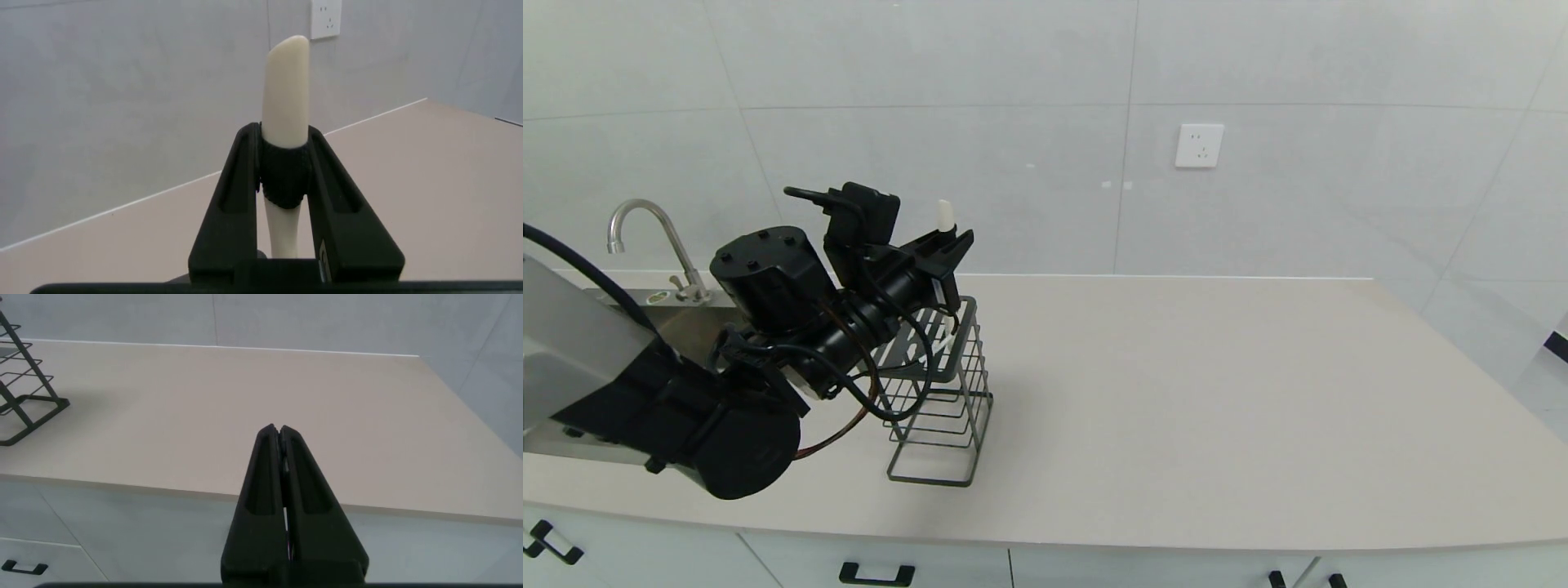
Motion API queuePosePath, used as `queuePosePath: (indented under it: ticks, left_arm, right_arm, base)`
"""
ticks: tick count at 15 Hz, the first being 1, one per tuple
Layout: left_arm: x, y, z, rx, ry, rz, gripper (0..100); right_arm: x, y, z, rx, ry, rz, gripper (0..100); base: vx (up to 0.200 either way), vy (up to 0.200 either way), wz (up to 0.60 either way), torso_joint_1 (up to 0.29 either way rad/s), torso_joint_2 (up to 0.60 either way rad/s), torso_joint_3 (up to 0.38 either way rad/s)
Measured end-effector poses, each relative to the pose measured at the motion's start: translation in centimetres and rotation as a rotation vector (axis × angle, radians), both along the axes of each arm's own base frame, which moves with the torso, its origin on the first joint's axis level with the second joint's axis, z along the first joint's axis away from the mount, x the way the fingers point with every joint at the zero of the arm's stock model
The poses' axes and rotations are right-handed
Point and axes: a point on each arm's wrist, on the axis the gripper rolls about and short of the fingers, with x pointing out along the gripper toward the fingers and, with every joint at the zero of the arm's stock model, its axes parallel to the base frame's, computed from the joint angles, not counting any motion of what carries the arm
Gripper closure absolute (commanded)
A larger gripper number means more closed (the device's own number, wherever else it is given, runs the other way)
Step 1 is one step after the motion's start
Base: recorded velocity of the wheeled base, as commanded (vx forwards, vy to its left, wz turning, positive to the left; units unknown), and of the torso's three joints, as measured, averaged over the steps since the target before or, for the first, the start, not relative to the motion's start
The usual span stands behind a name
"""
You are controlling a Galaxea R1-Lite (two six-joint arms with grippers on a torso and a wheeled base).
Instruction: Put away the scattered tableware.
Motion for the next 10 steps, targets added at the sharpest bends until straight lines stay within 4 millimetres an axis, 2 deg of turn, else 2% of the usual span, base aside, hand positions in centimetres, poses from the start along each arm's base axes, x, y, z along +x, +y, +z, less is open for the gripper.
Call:
queuePosePath:
  ticks: [10]
  left_arm:
    - [0.4,-0.2,-1.9,0.023,0.052,-0.002,100]
  right_arm:
    - [0.0,0.0,0.0,0.000,0.000,0.000,100]
  base:
    - [0.000,0.000,0.00,0.000,0.00,0.000]
